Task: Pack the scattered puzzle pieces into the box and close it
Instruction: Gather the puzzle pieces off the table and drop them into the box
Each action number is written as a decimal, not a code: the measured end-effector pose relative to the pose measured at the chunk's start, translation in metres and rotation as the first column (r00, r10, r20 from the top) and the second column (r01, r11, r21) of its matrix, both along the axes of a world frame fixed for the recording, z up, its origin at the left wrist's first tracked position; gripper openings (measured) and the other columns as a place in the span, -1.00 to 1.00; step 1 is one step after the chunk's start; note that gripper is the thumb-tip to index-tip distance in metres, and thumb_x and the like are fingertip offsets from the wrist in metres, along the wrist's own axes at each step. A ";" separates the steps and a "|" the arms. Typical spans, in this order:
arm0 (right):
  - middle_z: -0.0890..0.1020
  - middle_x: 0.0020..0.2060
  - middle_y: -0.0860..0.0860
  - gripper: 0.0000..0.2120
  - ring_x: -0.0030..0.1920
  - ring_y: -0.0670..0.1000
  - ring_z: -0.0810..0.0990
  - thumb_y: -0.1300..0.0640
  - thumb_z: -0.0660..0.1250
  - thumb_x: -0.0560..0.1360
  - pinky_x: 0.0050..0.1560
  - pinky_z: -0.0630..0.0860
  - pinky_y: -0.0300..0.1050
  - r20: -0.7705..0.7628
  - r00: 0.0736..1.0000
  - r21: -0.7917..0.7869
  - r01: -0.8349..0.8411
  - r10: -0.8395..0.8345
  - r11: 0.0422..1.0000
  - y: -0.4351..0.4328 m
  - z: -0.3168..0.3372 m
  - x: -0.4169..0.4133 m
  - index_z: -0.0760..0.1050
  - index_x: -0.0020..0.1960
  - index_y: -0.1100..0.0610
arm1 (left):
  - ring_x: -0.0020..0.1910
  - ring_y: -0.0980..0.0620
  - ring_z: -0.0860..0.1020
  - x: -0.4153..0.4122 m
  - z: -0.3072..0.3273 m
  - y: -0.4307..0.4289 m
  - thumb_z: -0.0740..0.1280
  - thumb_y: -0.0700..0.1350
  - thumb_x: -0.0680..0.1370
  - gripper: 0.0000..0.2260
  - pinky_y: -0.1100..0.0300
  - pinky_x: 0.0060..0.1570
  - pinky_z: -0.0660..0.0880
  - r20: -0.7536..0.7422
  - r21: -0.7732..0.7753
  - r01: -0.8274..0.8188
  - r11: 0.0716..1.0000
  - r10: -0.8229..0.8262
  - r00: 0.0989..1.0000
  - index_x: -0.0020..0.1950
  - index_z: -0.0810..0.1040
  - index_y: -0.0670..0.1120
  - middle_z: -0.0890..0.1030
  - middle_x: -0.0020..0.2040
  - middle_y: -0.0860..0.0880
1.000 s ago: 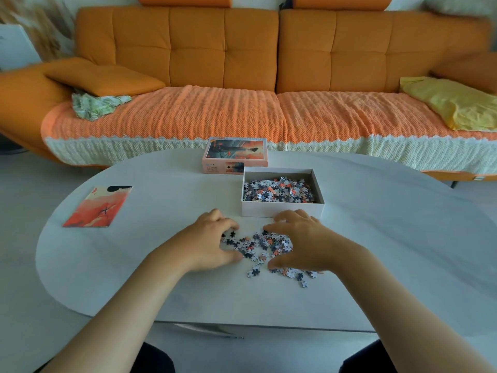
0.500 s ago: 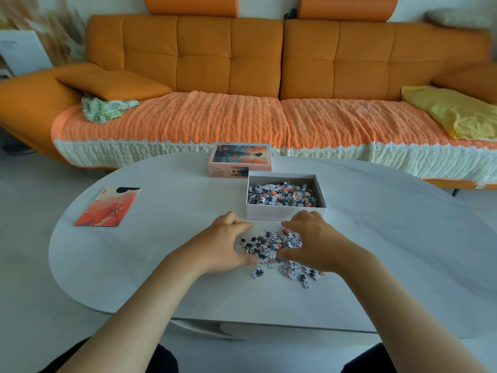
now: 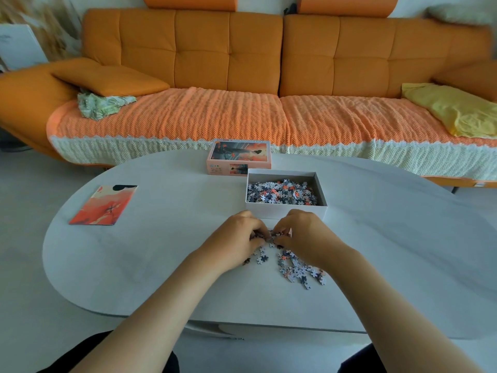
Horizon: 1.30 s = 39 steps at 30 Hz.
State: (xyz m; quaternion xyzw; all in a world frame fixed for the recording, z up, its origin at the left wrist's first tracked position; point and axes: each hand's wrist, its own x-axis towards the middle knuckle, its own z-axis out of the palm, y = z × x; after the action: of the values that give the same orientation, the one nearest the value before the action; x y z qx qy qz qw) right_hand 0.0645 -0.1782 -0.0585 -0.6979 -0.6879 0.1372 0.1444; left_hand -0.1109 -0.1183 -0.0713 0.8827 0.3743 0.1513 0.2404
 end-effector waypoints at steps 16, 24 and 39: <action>0.62 -0.26 -0.10 -0.89 -0.30 -0.14 0.56 0.08 0.55 0.38 -0.20 0.51 -0.28 -0.201 0.979 0.454 0.110 -0.019 0.884 0.022 0.025 0.027 0.71 -0.10 0.04 | -0.26 0.29 0.50 0.012 0.030 0.045 0.44 -0.13 0.51 -0.91 0.50 -0.28 0.33 0.283 0.001 -0.123 0.992 0.118 0.952 -0.04 0.65 0.06 0.57 -0.16 0.18; 0.60 -0.03 0.00 -0.78 -0.15 -0.03 0.55 0.09 0.43 0.49 -0.07 0.50 -0.20 -0.203 0.960 0.399 0.261 -0.193 0.879 0.054 0.009 0.046 0.65 0.13 0.04 | -0.08 0.06 0.53 0.053 0.011 0.063 0.42 -0.15 0.52 -0.84 0.30 -0.03 0.41 0.318 0.236 -0.135 0.962 0.055 0.947 0.09 0.66 -0.10 0.59 0.00 -0.01; 0.23 0.53 -0.05 -0.48 0.53 -0.01 0.13 -0.17 0.05 0.63 0.52 0.08 0.04 0.167 0.986 0.079 -0.016 0.002 0.997 0.032 0.000 0.031 0.22 0.53 0.02 | 0.37 0.03 0.32 0.047 0.008 0.060 0.16 0.13 0.61 -0.61 0.03 0.44 0.01 -0.118 0.352 0.013 0.936 0.031 0.993 0.42 0.44 0.09 0.45 0.36 0.10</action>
State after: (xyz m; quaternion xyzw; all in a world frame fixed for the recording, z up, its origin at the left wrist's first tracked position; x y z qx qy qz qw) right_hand 0.0958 -0.1464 -0.0581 -0.6975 -0.7057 0.0512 0.1134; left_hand -0.0643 -0.0582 -0.0631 0.9173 0.3592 0.1627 0.0548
